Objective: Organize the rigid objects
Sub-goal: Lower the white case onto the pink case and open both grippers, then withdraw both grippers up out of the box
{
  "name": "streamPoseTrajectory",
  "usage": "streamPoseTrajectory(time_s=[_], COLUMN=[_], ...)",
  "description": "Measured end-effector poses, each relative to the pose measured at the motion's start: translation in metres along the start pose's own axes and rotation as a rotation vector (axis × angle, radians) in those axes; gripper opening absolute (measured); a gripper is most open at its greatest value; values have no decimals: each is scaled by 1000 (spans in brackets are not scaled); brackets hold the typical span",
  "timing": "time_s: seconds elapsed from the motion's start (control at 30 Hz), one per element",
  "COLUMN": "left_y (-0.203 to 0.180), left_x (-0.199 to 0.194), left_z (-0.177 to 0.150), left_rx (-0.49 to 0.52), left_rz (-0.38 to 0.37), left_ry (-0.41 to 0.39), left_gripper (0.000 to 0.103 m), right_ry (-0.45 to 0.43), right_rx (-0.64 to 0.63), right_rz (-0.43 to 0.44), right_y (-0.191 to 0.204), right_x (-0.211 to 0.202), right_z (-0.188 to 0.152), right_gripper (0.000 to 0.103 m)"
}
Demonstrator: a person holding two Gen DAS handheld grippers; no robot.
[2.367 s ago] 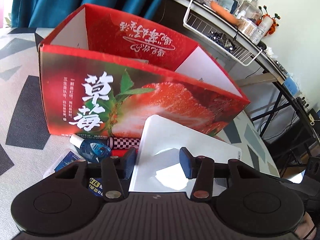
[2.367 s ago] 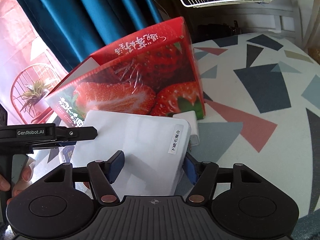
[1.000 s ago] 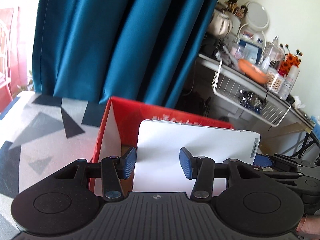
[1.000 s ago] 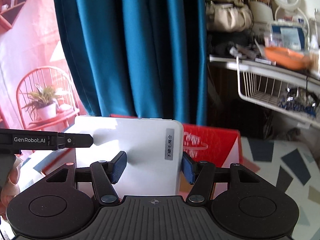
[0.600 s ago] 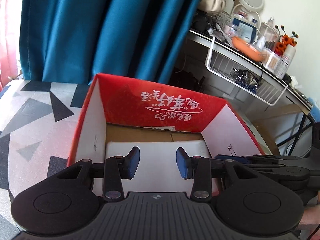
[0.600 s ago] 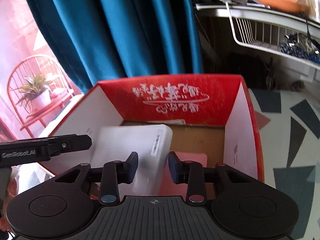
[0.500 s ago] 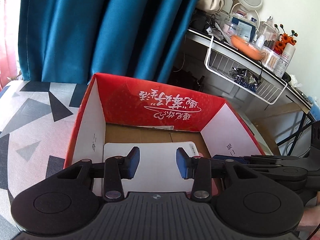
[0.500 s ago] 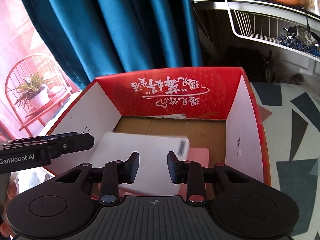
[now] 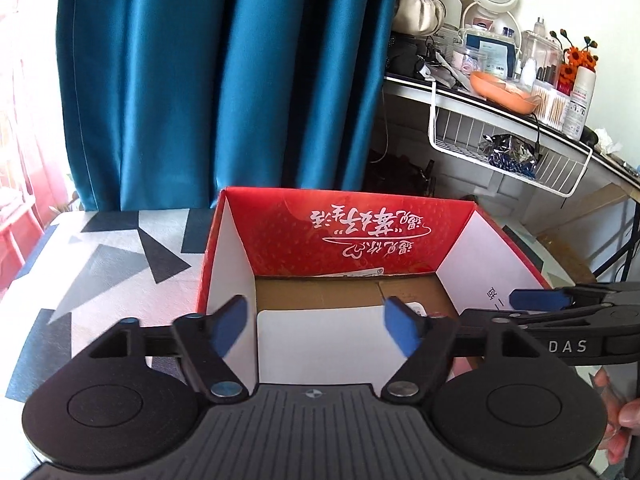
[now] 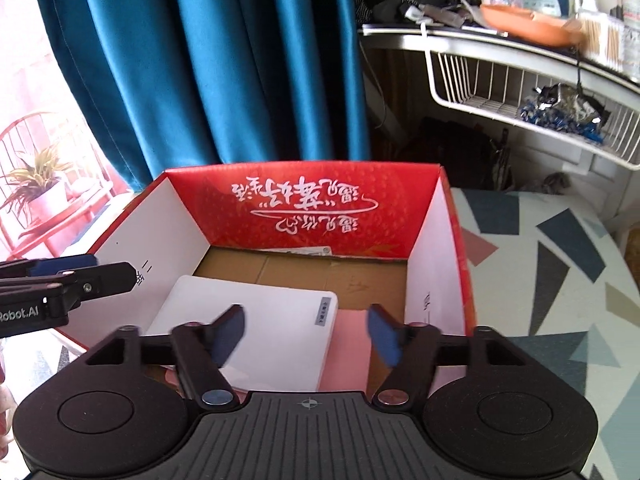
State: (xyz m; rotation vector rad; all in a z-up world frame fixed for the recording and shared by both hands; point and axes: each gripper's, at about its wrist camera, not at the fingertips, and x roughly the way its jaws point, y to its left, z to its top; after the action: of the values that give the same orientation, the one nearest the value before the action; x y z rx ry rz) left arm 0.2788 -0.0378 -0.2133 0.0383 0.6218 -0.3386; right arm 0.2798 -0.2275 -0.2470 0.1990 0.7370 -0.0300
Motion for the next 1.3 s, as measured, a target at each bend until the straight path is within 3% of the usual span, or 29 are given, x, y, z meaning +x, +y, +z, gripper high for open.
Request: streamPoseTrajectory(time_s=[0.13,0.3,1.03,1.3], left_y=[-2,-1,1,4], left_x=[-5,-7,-32,-58], left_z=[1,2,-6,-27], left_rx=[31,46,77,50], left_rz=[20,46,106,94], left_ry=[-4,16,131,112], left_gripper=[96,103,103,103], right_ry=[-11,-7,94,76], right_rx=[-19,-45,-29,-34], right_rz=[-19,-38,-103,-77], right_y=[4,10,15,18], right_x=[-6,-11,-33,-54], right_z=[2,3,0,-14], right_gripper=[87,103,103,103])
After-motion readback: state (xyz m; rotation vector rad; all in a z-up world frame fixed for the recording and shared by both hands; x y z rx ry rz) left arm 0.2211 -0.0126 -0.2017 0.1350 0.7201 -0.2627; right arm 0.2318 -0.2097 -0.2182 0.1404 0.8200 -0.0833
